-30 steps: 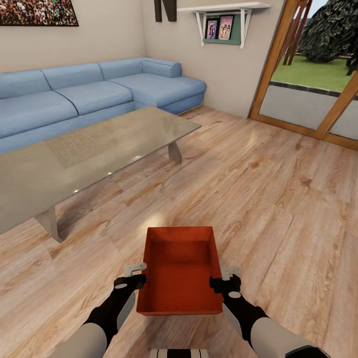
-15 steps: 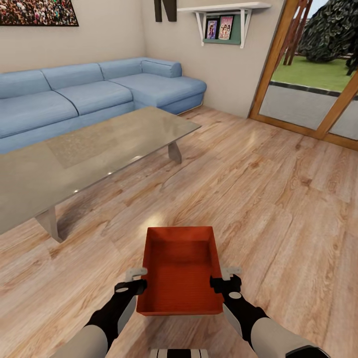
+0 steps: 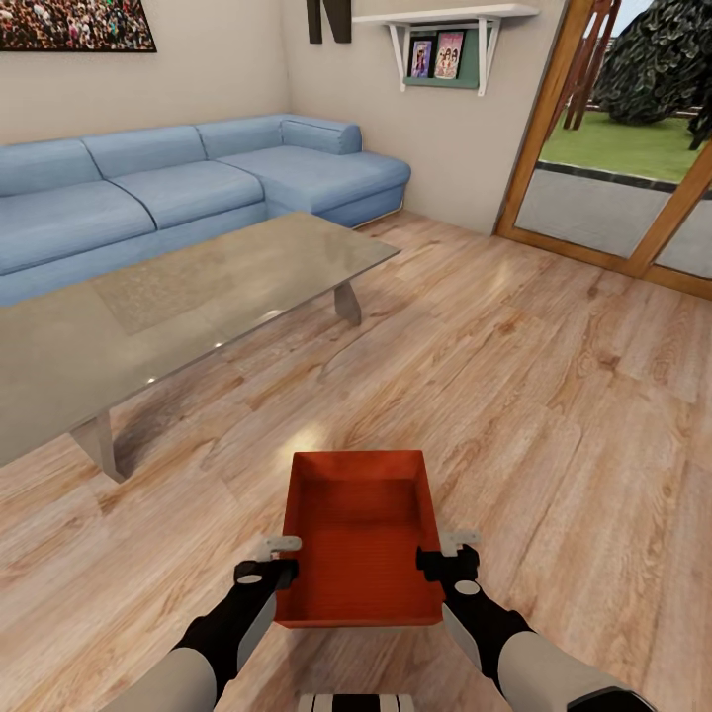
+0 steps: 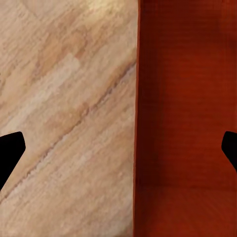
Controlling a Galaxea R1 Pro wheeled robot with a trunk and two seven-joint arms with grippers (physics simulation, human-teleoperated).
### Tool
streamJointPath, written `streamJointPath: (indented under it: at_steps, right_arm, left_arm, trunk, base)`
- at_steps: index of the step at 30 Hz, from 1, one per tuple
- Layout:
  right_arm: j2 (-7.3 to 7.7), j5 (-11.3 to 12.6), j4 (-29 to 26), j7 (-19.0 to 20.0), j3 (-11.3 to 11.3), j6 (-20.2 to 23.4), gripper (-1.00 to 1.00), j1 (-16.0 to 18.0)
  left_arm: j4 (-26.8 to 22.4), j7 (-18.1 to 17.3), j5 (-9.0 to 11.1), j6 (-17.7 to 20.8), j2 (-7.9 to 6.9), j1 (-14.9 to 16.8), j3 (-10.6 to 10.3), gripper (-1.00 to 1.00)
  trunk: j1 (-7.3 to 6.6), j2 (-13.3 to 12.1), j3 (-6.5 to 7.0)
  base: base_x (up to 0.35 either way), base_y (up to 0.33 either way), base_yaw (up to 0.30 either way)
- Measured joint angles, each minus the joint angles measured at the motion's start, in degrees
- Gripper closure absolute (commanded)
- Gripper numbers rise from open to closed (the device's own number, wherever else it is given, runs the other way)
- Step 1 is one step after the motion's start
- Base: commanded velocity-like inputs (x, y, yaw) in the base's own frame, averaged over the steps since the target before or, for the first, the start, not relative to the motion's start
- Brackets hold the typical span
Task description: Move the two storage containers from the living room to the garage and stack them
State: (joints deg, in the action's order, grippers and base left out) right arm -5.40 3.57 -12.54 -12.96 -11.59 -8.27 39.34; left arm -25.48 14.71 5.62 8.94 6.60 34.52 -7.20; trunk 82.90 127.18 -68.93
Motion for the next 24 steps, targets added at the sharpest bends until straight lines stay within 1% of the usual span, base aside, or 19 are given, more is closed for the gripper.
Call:
streamJointPath:
  at_steps: [14,20,24]
  right_arm:
    - [0.01,0.0,0.0,0.0,0.0,0.0,-1.0,0.0]
    - [-0.29,-0.2,0.0,-0.1,0.0,0.0,-1.0,0.0]
    - [-0.32,-0.2,-0.1,-0.2,0.0,0.0,-1.0,0.0]
  left_arm:
    - [-1.1,0.7,0.5,-0.1,0.2,0.0,0.7,-1.0]
    - [-1.5,0.8,0.5,-0.1,0.23,0.0,0.6,-1.0]
    - [-1.6,0.8,0.5,-0.1,0.22,0.0,0.5,-1.0]
  trunk:
    - [0.0,0.0,0.0]
    - [0.0,0.0,0.0]
    - [0.87,1.6,-0.71]
  base:
    - [0.0,0.0,0.0]
    - [0.0,0.0,0.0]
    - [0.0,0.0,0.0]
